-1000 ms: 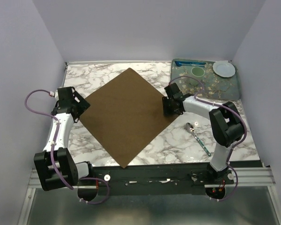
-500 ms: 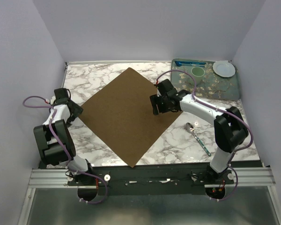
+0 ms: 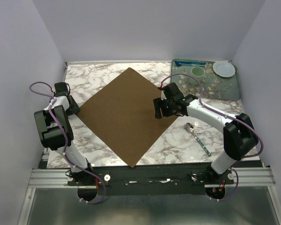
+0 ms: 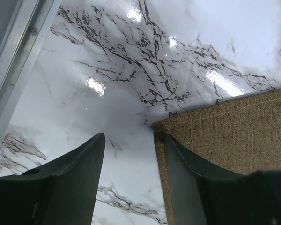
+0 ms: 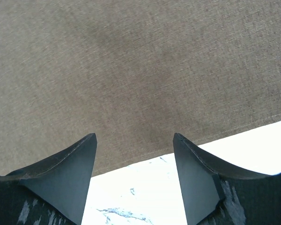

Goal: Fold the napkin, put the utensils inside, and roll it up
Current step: Flatten the napkin out, then fold the napkin

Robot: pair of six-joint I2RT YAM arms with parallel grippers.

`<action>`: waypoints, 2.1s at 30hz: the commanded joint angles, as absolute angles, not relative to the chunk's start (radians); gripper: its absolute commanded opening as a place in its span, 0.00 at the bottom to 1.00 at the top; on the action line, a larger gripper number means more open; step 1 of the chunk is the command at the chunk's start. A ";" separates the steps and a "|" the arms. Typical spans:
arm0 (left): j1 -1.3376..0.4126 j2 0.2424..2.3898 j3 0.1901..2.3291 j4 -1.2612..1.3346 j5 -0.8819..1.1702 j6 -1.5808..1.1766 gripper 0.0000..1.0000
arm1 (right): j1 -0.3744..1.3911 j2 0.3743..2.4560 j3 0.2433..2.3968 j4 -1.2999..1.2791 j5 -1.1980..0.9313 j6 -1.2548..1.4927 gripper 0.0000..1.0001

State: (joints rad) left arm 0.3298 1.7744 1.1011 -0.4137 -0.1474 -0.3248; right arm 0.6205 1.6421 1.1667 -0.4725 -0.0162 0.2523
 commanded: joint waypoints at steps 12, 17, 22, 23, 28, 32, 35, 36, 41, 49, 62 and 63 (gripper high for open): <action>0.333 1.871 1.172 -0.425 -0.063 -0.233 0.59 | 0.621 1.520 1.088 -0.420 -0.074 0.238 0.74; 0.344 1.917 1.195 -0.431 -0.040 -0.235 0.38 | 0.620 1.503 1.077 -0.417 -0.075 0.241 0.75; 0.345 1.882 1.181 -0.431 -0.089 -0.241 0.11 | 0.620 1.500 1.074 -0.417 -0.078 0.241 0.74; 0.344 1.861 1.183 -0.445 -0.106 -0.245 0.04 | 0.621 1.503 1.074 -0.417 -0.080 0.239 0.75; 0.336 1.752 1.158 -0.468 -0.192 -0.302 0.00 | 0.621 1.509 1.065 -0.420 -0.087 0.244 0.75; 0.273 1.625 1.140 -0.515 -0.259 -0.371 0.00 | 0.615 1.494 1.058 -0.443 -0.060 0.285 0.75; 0.189 1.542 1.138 -0.557 -0.337 -0.425 0.00 | 0.585 1.485 1.074 -0.488 -0.069 0.316 0.75; 0.119 1.525 1.140 -0.561 -0.348 -0.437 0.00 | 0.560 1.479 1.074 -0.495 -0.074 0.321 0.75; -0.141 1.508 1.204 -0.600 -0.368 -0.526 0.00 | 0.499 1.416 1.052 -0.514 -0.104 0.325 0.74; -0.461 1.768 1.487 -0.600 -0.304 -0.630 0.00 | 0.428 1.351 1.022 -0.548 -0.094 0.325 0.74; -0.686 2.097 1.822 -0.609 -0.224 -0.638 0.00 | 0.367 1.330 0.942 -0.532 -0.121 0.350 0.74; -0.692 2.106 1.835 -0.607 -0.222 -0.640 0.00 | 0.354 1.331 0.937 -0.523 -0.150 0.360 0.74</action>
State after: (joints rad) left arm -0.6697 2.0579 1.7508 -0.5968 -0.2493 -0.6220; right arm 0.3855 1.3403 0.9661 -0.5251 -0.0860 0.3271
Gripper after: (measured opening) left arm 0.007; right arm 0.744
